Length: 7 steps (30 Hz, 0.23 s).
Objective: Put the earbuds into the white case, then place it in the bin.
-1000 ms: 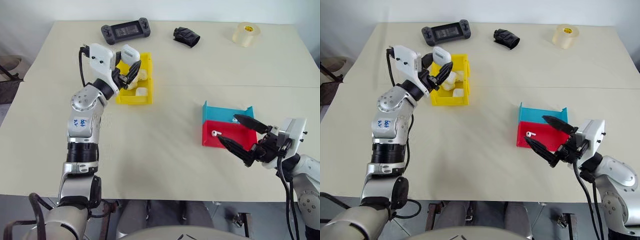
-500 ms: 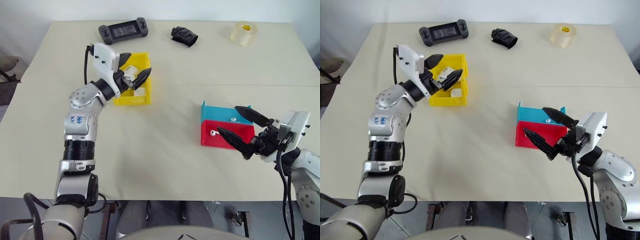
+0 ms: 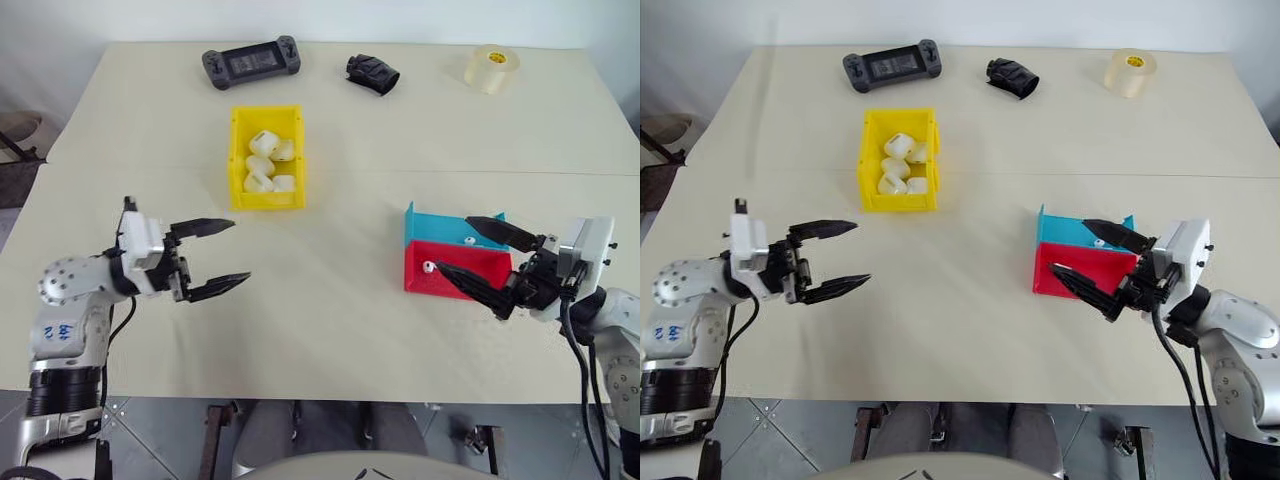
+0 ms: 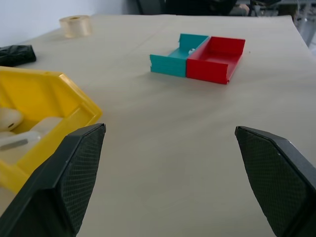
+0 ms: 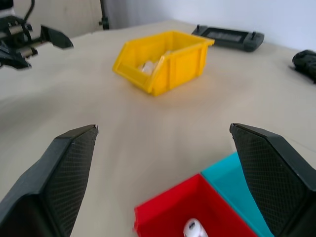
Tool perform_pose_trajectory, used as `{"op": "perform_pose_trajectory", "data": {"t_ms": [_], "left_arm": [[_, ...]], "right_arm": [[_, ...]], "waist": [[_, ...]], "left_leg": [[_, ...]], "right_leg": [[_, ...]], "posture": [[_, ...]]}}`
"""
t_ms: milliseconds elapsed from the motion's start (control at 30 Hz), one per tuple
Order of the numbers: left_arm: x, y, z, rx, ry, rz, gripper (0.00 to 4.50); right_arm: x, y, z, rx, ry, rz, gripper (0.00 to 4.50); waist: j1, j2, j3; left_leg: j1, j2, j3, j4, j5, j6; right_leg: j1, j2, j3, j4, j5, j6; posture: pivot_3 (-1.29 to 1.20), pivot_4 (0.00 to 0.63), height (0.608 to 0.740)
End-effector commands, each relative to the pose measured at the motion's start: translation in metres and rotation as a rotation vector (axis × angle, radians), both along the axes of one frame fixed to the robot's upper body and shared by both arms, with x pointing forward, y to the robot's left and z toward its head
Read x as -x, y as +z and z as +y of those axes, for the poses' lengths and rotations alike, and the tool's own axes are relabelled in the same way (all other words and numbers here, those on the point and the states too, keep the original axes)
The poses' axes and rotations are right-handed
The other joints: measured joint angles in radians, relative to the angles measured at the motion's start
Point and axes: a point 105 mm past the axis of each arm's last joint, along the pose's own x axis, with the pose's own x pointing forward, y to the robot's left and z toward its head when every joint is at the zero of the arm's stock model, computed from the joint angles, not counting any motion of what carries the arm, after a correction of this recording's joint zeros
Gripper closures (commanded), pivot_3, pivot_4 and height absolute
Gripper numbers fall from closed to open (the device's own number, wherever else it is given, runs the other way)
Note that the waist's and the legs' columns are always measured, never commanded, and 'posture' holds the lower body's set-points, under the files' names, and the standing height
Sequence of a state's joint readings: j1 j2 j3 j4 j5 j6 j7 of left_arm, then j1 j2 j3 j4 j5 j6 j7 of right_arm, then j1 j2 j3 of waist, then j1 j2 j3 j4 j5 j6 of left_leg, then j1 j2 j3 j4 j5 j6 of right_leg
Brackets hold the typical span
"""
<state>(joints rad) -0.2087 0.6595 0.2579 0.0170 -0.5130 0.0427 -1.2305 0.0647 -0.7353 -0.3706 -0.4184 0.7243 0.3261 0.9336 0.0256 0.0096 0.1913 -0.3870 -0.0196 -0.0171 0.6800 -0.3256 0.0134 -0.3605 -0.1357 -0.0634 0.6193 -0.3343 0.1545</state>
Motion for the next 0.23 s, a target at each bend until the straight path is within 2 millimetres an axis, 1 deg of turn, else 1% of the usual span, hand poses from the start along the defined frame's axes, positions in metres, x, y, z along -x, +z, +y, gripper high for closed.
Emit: {"op": "perform_pose_trajectory", "data": {"t_ms": [33,167,233], "left_arm": [[0.0058,0.0107,0.0055,-0.024,0.039,-0.060,0.01],[0.0059,0.0081,0.0140,-0.025,0.136,-0.037,0.01],[0.0059,0.0092,0.0151,-0.010,0.155,-0.041,0.01]], "right_arm": [[0.0040,0.0077,-0.0103,0.040,0.003,-0.026,0.00],[0.0011,0.0084,-0.0169,0.057,-0.003,-0.019,0.00],[-0.0017,0.0091,-0.0174,0.057,-0.008,-0.024,0.00]], "waist": [[-0.002,0.000,0.000],[-0.003,0.000,0.000],[-0.004,0.000,0.000]], "left_leg": [[0.000,0.000,0.000,0.000,0.000,0.000],[0.000,0.001,0.000,0.000,0.000,0.000],[0.001,0.001,0.000,0.000,0.000,0.000]], "right_leg": [[0.000,0.000,0.000,0.000,0.000,0.000],[0.000,0.001,0.000,0.000,0.000,0.000],[0.000,0.001,0.000,0.000,0.000,0.000]], "posture": [[0.00,0.150,0.740],[0.00,0.150,0.740],[0.00,0.150,0.740]]}}
